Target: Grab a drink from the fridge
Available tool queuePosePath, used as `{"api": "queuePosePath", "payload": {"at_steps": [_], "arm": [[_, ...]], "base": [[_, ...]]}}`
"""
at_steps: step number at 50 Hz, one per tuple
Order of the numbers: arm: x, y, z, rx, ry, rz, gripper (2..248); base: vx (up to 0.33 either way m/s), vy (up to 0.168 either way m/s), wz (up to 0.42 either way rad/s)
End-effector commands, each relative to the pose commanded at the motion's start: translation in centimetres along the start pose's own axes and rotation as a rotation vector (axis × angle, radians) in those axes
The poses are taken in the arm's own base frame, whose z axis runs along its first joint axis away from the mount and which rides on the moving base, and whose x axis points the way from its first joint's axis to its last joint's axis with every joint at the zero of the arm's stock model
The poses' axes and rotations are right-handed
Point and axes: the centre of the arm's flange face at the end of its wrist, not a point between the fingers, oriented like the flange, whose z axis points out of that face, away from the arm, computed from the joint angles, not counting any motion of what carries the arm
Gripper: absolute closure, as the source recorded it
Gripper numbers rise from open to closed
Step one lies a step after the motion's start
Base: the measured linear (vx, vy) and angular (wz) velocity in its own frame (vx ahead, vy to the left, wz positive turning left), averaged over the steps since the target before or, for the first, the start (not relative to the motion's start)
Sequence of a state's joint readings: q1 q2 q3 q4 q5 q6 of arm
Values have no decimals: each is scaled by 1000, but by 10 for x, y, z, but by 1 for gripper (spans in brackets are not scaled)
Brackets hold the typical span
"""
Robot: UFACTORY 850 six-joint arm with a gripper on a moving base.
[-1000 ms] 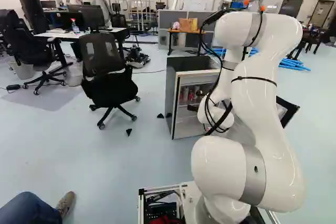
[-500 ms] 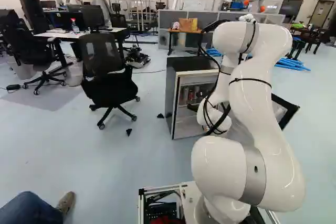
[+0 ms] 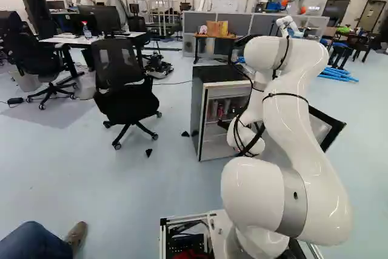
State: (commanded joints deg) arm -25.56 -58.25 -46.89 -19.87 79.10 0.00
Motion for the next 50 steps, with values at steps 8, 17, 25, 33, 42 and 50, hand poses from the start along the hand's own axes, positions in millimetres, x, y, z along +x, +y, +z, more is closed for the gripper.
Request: {"api": "queuePosePath", "payload": {"at_steps": [8,17,25,33,42,50], "arm": [[-7,6,10,-17,19,4,3],[-17,12,22,-38,21,8,3],[-26,18,33,-57,24,11,3],[-35,24,44,-76,27,13,3],[-46,31,57,-99,38,16,3],[-53,38,68,-119,56,17,3]], "base": [[0,0,0],[0,0,0],[0,0,0],[0,0,0],[0,0,0],[0,0,0]]}}
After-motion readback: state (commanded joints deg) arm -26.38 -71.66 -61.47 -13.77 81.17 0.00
